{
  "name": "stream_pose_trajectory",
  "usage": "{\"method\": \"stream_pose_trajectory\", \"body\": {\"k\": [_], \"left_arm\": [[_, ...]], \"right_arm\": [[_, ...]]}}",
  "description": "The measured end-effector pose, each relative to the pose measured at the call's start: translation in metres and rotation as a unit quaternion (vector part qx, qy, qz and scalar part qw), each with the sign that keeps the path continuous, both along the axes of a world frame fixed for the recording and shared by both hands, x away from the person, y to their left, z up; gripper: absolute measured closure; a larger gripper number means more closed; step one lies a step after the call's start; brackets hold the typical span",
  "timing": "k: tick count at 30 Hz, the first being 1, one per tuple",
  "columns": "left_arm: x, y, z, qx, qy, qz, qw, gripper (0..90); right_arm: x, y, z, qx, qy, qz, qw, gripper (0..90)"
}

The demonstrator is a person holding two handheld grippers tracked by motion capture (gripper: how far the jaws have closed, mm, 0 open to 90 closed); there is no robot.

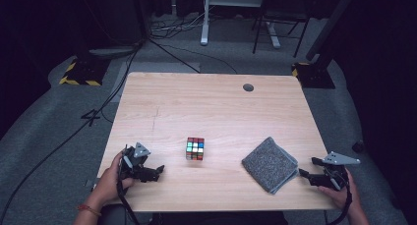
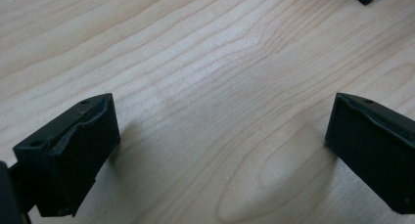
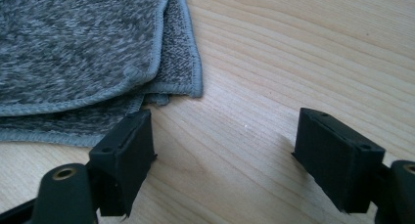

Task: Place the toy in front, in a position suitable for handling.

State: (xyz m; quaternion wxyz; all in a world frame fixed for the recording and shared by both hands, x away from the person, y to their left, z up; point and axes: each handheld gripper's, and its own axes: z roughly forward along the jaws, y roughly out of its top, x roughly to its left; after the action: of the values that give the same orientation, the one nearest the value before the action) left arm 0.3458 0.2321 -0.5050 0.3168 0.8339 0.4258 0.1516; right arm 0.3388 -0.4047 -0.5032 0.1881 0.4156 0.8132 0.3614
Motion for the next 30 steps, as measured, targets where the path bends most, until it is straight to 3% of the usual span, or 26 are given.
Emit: {"method": "stream_pose_trajectory", "body": {"k": [3, 5, 6, 10, 16, 23, 30], "left_arm": [[0.004, 0.0, 0.0, 0.0, -0.004, -0.003, 1.0, 0.0], [0.011, -0.001, 0.0, -0.001, -0.003, -0.026, 0.9996, 0.0], [0.011, -0.001, 0.0, -0.001, -0.003, -0.026, 0.9996, 0.0], [0.019, -0.003, 0.0, -0.003, 0.0, -0.076, 0.9971, 0.1], [0.023, -0.006, 0.0, -0.002, -0.001, -0.112, 0.9937, 0.2], [0.023, -0.008, 0.0, -0.002, 0.0, -0.119, 0.9929, 0.2], [0.022, -0.01, 0.0, -0.001, -0.001, -0.119, 0.9929, 0.2]], "right_arm": [[0.0, 0.0, 0.0, 0.0, 0.0, 0.0, 1.0, 22.2], [0.0, 0.0, 0.0, 0.0, 0.001, 0.001, 1.0, 22.3], [0.0, 0.0, 0.0, 0.0, 0.001, 0.001, 1.0, 22.3], [0.0, -0.001, 0.0, 0.001, 0.0, 0.001, 1.0, 22.7], [0.0, 0.001, 0.003, -0.009, -0.008, 0.005, 0.9999, 22.7], [-0.003, 0.009, 0.022, -0.01, -0.032, 0.025, 0.9991, 22.7], [-0.009, 0.027, 0.044, 0.006, -0.049, 0.073, 0.9961, 22.8]]}}
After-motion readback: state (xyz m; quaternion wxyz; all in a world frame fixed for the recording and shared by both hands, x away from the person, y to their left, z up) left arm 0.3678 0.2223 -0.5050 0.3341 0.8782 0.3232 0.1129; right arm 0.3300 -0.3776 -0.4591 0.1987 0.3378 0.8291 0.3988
